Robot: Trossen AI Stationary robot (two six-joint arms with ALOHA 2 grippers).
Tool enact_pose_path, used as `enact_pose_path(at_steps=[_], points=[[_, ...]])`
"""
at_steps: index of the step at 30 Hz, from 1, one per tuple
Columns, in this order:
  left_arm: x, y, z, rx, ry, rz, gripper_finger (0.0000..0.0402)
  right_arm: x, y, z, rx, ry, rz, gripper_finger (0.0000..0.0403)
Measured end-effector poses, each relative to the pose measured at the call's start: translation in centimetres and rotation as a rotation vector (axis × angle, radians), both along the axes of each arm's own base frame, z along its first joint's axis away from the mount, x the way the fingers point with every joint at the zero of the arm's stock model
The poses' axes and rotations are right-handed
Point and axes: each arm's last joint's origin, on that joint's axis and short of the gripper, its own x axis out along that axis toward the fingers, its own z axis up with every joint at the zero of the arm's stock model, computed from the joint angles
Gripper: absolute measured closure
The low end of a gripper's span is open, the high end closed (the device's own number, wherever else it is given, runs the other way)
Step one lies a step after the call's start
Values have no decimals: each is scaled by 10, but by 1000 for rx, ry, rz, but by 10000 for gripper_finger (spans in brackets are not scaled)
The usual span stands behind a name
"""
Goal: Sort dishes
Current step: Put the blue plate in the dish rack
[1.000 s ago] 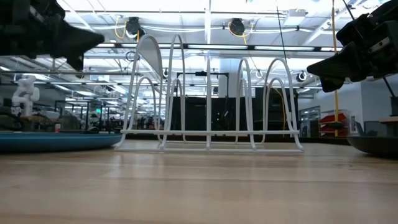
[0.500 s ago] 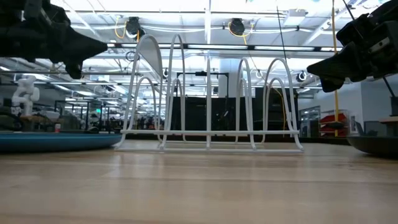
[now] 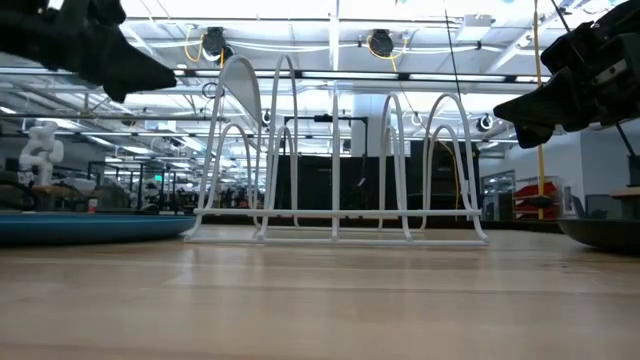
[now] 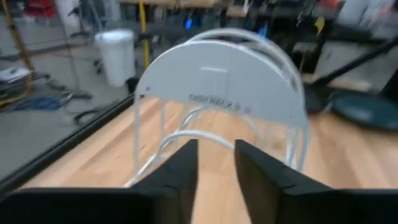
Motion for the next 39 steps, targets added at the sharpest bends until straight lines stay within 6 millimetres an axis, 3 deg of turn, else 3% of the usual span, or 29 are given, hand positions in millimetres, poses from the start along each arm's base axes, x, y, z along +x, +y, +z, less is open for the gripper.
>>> enact_pose_path(at_steps=[5,10,19,28,39], points=[[7,0,21,12,252,23,212,0,0,0,0,0,0,403],[32,2,32,-51,509,59,203,0,0,0,0,0,0,403],[79,31,19,-118,1003,13,203,0,0,0,0,0,0,403],[86,81,-8,-224,1129,-47,203,0,0,0,0,0,0,403],[70,128,-27,-342,1148,-118,203,0,0,0,0,0,0,403]])
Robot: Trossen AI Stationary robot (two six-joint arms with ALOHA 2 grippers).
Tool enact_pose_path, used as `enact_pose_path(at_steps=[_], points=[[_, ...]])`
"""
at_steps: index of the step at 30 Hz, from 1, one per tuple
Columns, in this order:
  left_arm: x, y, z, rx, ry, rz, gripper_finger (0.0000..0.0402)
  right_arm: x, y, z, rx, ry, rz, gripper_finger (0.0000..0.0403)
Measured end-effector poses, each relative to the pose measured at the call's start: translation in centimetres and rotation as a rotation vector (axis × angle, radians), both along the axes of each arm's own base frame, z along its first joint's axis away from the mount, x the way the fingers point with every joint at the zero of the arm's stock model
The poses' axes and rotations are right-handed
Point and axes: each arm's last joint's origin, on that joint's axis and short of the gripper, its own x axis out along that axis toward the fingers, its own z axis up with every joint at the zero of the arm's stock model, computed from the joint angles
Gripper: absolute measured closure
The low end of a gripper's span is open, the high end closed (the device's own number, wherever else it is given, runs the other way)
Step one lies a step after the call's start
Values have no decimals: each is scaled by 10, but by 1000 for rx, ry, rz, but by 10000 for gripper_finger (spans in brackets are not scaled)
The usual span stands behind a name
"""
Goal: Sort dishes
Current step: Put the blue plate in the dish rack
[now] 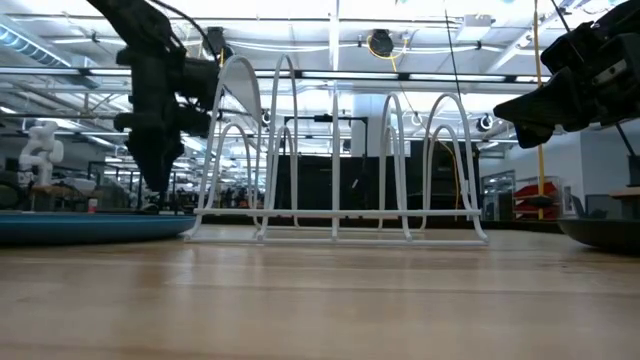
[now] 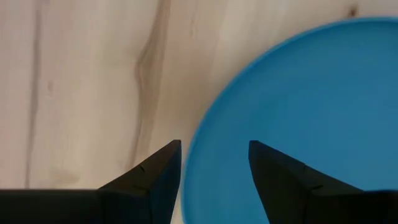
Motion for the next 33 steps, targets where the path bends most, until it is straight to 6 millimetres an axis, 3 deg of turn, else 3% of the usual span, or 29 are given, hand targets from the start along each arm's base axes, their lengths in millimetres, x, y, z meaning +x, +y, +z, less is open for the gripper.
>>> enact_pose_path(at_steps=[17,33], points=[[-3,27,-45,-159,101,-99,203,0,0,0,0,0,0,403],[3,31,-48,-158,0,-184,203,0,0,0,0,0,0,403]])
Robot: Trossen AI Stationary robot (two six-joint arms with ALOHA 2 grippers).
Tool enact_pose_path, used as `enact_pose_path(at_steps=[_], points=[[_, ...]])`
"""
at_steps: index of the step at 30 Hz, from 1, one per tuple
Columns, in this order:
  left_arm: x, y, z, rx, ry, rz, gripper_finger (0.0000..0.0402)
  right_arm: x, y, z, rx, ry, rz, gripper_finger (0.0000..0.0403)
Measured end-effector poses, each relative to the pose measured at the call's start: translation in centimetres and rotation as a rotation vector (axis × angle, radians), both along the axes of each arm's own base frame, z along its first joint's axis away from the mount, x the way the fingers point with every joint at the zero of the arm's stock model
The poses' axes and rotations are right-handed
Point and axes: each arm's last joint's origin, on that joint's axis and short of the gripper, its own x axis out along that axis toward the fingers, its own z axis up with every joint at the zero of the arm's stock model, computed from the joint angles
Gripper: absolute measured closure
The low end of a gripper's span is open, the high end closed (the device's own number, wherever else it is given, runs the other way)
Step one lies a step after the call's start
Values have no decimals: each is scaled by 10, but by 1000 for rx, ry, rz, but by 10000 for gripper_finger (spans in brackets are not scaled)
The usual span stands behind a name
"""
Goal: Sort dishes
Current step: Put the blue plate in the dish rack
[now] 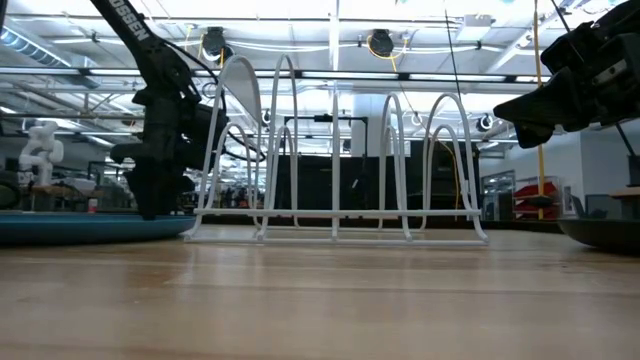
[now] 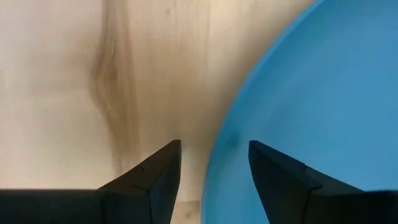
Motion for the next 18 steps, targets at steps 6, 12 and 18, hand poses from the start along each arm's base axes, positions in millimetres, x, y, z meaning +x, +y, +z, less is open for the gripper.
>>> enact_pose_path(at_steps=[6,12,18], points=[[-4,-4,-6,-31,-6,-10,203,0,0,0,0,0,0,403],[-5,-6,-10,-40,3,-15,208,0,0,0,0,0,0,403],[-5,-5,-11,-19,17,-22,271,0,0,0,0,0,0,403]])
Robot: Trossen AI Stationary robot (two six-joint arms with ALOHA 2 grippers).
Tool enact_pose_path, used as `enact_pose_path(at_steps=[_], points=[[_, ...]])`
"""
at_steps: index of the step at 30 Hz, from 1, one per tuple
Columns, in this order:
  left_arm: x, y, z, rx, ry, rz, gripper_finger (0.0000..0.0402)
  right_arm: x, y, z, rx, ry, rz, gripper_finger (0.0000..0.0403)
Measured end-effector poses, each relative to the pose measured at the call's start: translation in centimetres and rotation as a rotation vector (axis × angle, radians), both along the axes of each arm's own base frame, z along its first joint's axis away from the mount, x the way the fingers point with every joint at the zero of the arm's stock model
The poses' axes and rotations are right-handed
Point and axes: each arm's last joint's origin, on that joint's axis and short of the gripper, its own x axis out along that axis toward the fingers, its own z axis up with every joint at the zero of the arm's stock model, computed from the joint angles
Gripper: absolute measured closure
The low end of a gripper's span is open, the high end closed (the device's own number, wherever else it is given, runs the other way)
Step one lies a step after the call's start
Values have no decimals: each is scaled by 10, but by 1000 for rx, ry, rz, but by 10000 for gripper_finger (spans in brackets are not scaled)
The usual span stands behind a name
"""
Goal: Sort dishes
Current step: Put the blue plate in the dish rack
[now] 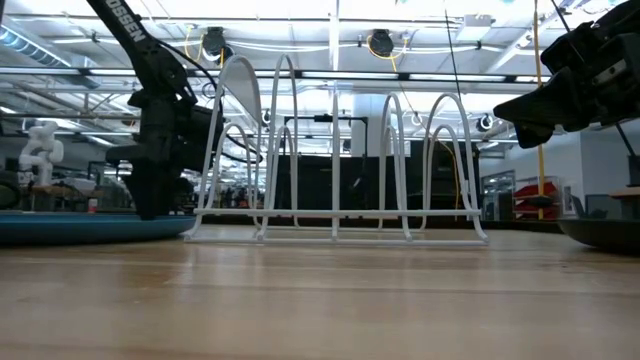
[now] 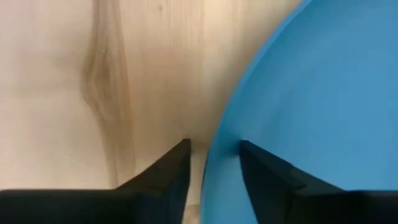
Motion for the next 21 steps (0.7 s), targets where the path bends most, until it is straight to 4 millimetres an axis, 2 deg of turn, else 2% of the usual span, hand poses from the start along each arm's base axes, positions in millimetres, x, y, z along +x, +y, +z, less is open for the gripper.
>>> enact_pose_path(at_steps=[8,16,21], points=[[-4,-4,-1,-34,46,1,382,0,0,0,0,0,0,403],[-4,-1,9,4,100,1,390,0,0,0,0,0,0,403],[-2,6,36,107,123,-2,392,0,0,0,0,0,0,403]])
